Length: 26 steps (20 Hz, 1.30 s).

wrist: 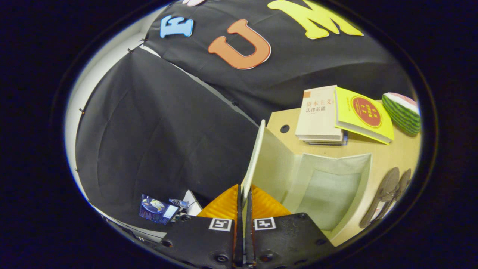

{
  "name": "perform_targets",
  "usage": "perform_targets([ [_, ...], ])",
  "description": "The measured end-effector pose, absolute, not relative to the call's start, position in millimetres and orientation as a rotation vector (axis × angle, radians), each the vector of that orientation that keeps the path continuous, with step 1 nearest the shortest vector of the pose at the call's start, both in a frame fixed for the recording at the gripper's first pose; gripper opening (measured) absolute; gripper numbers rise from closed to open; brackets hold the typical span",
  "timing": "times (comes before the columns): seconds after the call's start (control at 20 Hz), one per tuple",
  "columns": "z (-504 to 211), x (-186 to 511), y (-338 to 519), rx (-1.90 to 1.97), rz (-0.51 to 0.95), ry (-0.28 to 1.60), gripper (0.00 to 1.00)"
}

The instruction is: Open the storage box then place both shoes into the box .Put the left shoe in first, then the right shoe, with the right side of both shoes facing outward in a uniform manner.

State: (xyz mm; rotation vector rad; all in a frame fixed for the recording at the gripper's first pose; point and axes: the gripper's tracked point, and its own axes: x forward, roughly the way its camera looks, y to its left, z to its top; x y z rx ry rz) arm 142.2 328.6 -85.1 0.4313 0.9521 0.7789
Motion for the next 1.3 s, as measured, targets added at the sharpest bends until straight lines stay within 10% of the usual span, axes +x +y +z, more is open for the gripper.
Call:
perform_targets([
  [0.1,-80.4,143.4,343.3,0.382,0.756,0.916,0.16],
  [0.35,-78.6,130.9,338.4,0.316,0.704,0.945,1.0],
  [1.3,-191.3,148.1,57.4,0.05,0.279,1.03,1.0],
])
